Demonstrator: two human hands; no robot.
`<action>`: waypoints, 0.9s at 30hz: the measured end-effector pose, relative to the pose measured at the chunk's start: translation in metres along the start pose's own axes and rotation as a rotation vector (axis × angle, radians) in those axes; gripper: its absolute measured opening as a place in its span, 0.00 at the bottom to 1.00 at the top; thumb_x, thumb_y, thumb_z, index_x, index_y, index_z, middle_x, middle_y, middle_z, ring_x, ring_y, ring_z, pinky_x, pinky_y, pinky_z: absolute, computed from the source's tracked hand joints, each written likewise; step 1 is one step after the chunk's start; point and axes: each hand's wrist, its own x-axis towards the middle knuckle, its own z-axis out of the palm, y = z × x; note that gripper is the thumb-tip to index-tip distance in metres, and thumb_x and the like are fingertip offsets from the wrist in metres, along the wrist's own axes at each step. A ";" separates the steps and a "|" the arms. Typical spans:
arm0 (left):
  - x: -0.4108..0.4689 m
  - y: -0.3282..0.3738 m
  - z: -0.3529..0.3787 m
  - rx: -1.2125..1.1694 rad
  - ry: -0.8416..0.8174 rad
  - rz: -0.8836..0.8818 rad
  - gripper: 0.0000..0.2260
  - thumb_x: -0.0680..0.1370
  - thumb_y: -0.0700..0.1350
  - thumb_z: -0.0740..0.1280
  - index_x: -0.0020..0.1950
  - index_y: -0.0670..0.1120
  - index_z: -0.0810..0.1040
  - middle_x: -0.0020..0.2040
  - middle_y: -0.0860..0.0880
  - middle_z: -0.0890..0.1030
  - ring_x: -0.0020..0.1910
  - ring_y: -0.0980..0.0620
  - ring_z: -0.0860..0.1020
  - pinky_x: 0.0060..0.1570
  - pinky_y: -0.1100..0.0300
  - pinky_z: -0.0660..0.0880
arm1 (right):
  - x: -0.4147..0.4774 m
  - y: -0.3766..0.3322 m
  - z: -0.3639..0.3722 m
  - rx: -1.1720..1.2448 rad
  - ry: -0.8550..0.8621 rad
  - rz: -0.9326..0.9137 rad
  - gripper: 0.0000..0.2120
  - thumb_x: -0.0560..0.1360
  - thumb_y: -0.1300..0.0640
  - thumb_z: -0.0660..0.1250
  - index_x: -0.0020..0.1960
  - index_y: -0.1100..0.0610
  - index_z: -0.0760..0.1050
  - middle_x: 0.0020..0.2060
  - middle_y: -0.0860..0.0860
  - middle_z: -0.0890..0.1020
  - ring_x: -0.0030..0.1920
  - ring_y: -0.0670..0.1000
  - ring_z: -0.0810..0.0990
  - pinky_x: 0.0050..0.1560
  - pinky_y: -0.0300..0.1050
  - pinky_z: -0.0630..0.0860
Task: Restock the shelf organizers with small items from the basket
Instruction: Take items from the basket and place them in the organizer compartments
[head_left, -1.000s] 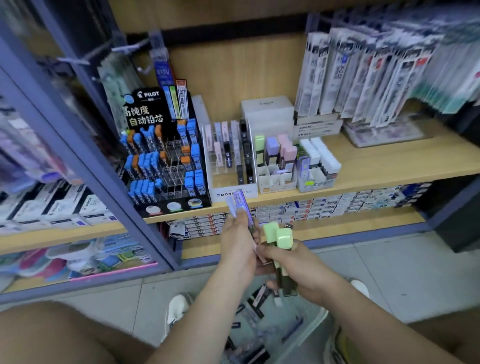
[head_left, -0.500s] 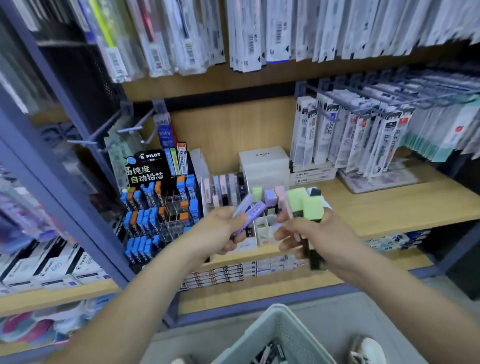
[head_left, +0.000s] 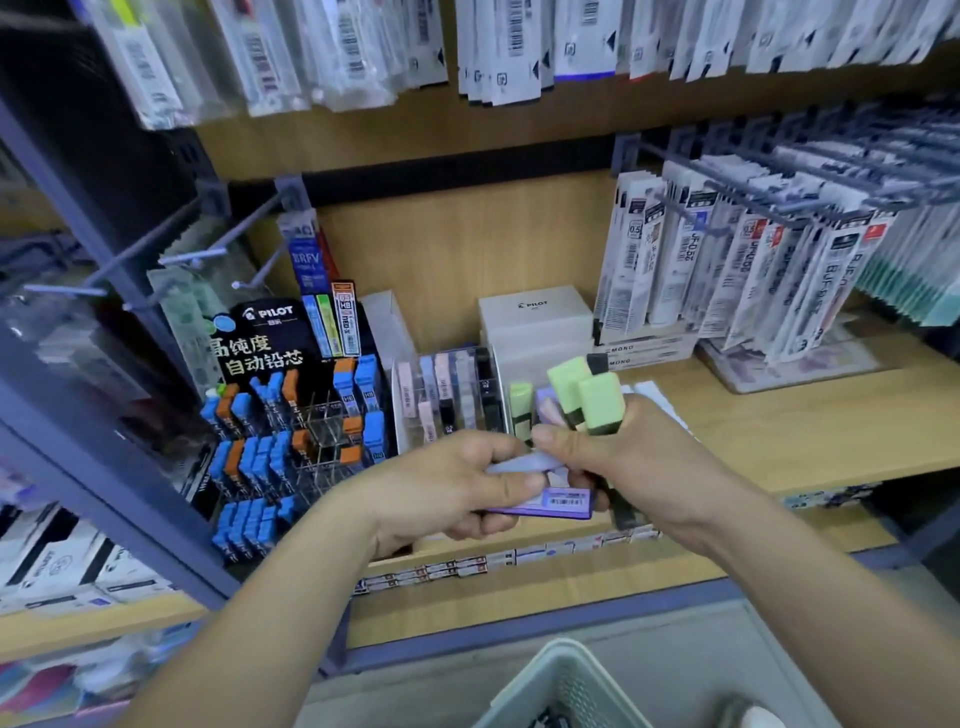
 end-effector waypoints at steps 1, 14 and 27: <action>0.002 0.000 -0.002 0.003 0.044 0.009 0.02 0.80 0.44 0.64 0.49 0.48 0.77 0.36 0.48 0.74 0.31 0.55 0.70 0.31 0.64 0.60 | 0.001 -0.001 -0.004 -0.008 0.049 -0.012 0.11 0.72 0.52 0.73 0.36 0.56 0.77 0.25 0.52 0.74 0.27 0.50 0.70 0.26 0.41 0.69; 0.056 0.013 0.020 0.038 0.532 0.204 0.07 0.73 0.34 0.71 0.42 0.45 0.80 0.39 0.42 0.83 0.36 0.48 0.83 0.39 0.59 0.80 | -0.013 -0.007 -0.114 0.153 0.447 0.043 0.09 0.73 0.55 0.73 0.43 0.59 0.74 0.27 0.52 0.70 0.25 0.49 0.69 0.22 0.38 0.66; 0.125 0.006 0.065 0.678 0.633 0.259 0.06 0.76 0.45 0.69 0.52 0.48 0.83 0.46 0.50 0.84 0.44 0.54 0.78 0.46 0.63 0.72 | -0.013 0.008 -0.125 0.179 0.392 0.046 0.11 0.73 0.56 0.73 0.45 0.61 0.74 0.26 0.53 0.71 0.24 0.49 0.69 0.22 0.38 0.66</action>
